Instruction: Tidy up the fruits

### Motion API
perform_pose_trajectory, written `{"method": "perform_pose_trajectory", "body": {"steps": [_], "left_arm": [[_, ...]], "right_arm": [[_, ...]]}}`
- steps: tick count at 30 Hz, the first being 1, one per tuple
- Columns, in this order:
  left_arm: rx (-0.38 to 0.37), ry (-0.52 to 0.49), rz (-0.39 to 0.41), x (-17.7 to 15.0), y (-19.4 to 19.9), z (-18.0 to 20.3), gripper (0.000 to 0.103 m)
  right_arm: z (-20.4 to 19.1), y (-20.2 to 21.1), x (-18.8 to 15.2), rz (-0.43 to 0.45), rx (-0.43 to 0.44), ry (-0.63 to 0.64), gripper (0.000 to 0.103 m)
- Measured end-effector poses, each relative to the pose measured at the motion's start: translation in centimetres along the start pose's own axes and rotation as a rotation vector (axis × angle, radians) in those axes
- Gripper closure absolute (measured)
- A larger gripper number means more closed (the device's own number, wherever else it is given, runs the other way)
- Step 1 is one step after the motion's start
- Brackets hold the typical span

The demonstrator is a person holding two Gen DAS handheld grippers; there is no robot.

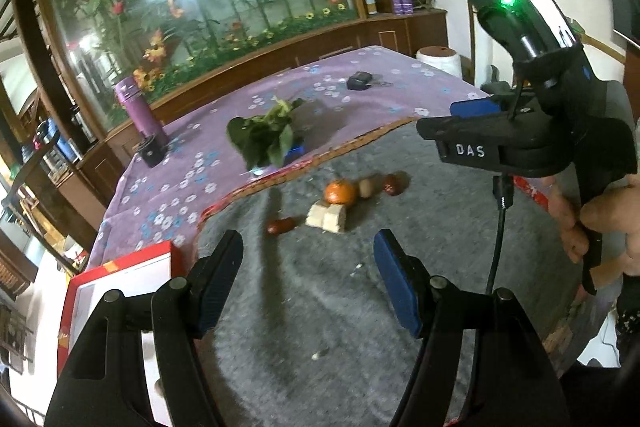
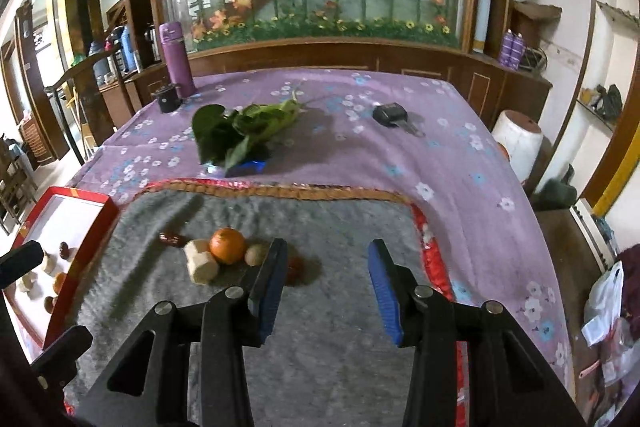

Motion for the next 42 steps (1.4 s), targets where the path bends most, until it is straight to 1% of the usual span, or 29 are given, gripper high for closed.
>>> {"method": "perform_pose_trajectory", "body": {"steps": [6, 14, 42], "left_arm": [[-0.018, -0.021, -0.005, 0.8, -0.8, 1.2, 0.036], [-0.028, -0.030, -0.016, 1.2, -1.7, 2.0, 0.036], [-0.033, -0.029, -0.023, 1.3, -2.7, 2.2, 0.036]], "right_arm": [[1.5, -0.7, -0.2, -0.009, -0.005, -0.026, 0.059], [2.3, -1.3, -0.5, -0.018, -0.009, -0.037, 0.059], [2.5, -2.0, -0.6, -0.016, -0.021, -0.033, 0.059]]}}
Point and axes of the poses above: each gripper's, at about its wrist camera, not at the fingertips, and y roughly against the way its jaws point, z to its right, x to its top, the point moved 7 cm from there along -y, roughly the way its jaws point
